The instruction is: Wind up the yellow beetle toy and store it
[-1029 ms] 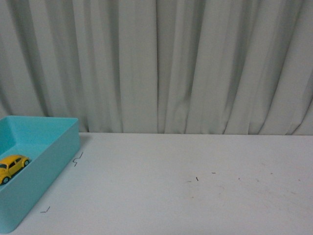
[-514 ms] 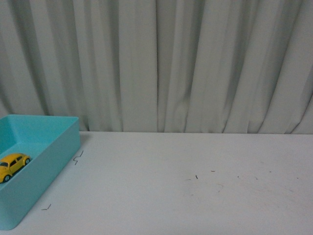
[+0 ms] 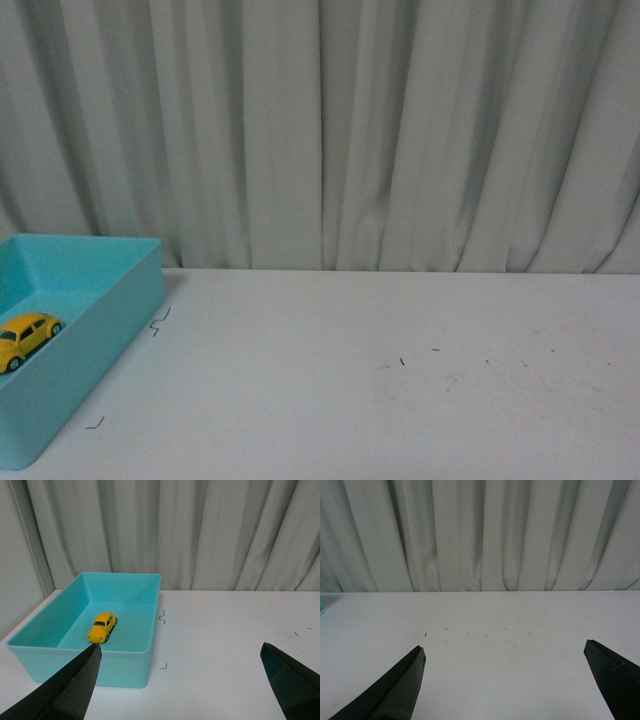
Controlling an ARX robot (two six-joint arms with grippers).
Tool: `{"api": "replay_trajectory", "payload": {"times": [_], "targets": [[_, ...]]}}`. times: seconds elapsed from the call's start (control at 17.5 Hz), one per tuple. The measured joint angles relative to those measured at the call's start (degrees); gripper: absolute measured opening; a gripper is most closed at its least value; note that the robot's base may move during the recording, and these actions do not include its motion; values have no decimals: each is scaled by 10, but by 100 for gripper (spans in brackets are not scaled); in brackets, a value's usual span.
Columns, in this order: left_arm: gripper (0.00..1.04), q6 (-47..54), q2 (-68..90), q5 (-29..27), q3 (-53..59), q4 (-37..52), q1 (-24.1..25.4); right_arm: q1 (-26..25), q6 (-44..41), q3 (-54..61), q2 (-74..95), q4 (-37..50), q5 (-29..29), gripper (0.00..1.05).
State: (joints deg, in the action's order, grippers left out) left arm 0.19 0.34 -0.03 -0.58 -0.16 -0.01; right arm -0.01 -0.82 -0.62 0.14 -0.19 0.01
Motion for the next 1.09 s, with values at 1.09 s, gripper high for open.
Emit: {"api": "replay_trajectory", "payload": {"times": [1.09], "targets": [[98,0,0,0,0,0,0,0,0,0,0,0,0,98]]}}
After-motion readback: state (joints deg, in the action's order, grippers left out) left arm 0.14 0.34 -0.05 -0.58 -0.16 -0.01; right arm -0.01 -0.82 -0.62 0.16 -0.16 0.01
